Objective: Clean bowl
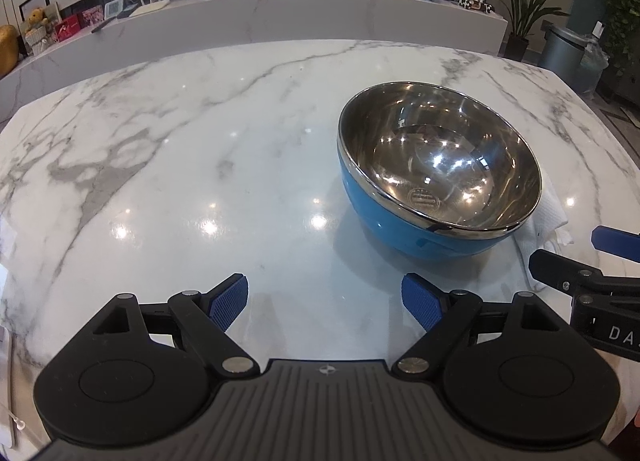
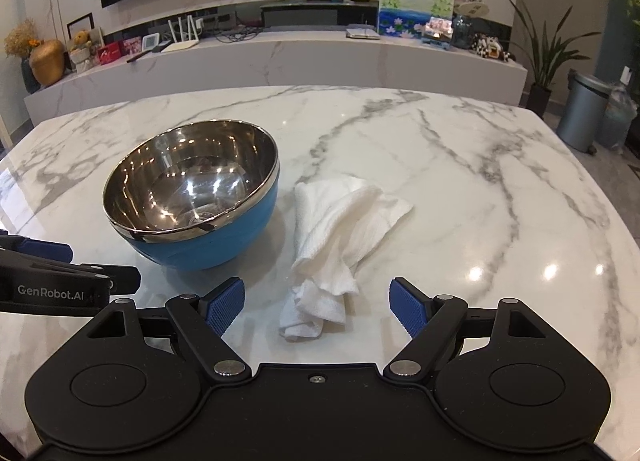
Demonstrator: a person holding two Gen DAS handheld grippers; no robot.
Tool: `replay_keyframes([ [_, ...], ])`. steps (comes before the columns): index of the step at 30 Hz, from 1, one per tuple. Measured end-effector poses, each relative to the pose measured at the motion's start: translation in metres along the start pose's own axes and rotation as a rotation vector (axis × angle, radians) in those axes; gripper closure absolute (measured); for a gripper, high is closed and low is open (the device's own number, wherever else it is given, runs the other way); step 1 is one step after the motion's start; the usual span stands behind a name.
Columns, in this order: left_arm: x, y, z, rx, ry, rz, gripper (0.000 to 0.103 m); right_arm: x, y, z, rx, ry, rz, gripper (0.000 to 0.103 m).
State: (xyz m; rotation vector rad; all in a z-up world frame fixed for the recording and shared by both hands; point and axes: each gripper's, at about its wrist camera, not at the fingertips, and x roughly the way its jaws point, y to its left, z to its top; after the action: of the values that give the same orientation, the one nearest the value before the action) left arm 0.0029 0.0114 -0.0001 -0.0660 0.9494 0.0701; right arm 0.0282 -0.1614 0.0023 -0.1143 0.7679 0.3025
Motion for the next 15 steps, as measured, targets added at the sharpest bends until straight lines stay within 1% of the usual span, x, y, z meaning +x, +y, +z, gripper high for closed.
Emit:
replay_keyframes([
  [15, -0.0077, -0.0023, 0.0023, 0.006, 0.002, -0.040, 0.019, -0.0019, 0.0024, 0.0005, -0.028, -0.002, -0.007, 0.025],
])
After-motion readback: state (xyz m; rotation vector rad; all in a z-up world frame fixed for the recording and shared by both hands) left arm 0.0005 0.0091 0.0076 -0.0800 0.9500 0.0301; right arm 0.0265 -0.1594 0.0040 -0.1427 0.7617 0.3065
